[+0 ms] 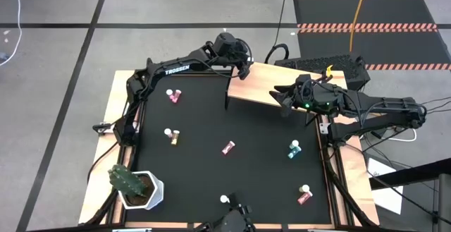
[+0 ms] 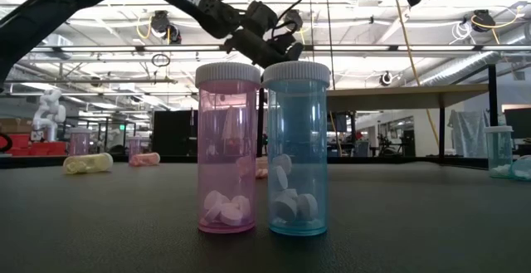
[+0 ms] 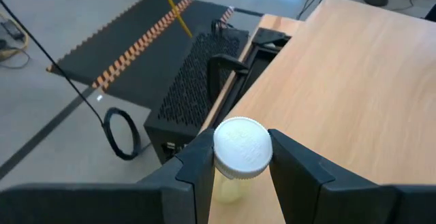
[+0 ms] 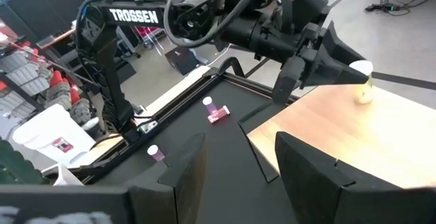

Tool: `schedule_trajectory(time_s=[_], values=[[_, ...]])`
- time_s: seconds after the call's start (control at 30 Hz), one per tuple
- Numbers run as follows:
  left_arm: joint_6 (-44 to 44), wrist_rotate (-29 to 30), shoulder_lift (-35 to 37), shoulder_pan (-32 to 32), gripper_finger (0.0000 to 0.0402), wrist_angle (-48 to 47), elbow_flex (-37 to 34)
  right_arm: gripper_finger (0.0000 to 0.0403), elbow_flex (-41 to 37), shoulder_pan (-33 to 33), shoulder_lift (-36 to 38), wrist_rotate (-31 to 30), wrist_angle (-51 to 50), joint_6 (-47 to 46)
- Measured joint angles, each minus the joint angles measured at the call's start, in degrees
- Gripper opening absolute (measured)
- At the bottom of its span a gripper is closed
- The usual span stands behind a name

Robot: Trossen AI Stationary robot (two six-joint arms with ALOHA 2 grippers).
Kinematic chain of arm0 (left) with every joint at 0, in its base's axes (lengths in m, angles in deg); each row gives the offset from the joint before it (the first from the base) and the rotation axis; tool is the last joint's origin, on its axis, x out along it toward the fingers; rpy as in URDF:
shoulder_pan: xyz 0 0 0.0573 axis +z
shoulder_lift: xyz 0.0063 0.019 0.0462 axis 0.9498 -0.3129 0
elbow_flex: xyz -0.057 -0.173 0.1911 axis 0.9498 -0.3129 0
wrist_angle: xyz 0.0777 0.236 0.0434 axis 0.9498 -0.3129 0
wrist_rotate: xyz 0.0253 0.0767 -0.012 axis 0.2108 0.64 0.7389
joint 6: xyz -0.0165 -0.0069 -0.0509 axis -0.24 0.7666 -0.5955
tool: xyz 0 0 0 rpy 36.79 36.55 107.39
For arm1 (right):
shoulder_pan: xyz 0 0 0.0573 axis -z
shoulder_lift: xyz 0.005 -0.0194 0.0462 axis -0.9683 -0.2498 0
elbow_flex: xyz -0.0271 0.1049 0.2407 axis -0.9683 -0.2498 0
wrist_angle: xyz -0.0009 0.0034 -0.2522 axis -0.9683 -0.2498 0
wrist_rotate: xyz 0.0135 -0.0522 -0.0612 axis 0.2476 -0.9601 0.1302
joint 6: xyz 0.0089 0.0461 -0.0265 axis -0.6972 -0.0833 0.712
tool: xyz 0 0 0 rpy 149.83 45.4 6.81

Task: Pick and place medicine bottles onto shelf by color
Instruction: Put the center yellow pill bottle on the shelf, then put the middle left pink pill bottle on the shelf

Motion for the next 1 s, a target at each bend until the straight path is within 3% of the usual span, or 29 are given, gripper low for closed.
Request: schedule_trajectory(time_s=[0.33, 0.77, 0.87, 1.0], values=[[-3.0, 0.0, 0.0, 0.3, 0.0139, -0.1, 0.0, 0.0171, 0.0, 0.0, 0.0, 0.0, 0.0, 0.0], [-2.3, 1.3, 1.5, 0.3, 0.0284, -1.0, -0.1, 0.0171, 0.0, 0.0, 0.0, 0.1, 0.0, 0.1], [-0.1, 0.3, 4.8, 0.0, 0.0312, -6.2, 1.5, 0.0171, 0.0, 0.0, 0.0, -0.7, 0.1, 0.4], [1.8, 0.2, 12.0, -1.4, 0.0339, -20.6, 4.9, 0.0171, 0.0, 0.0, 0.0, -1.4, 2.4, 0.6]])
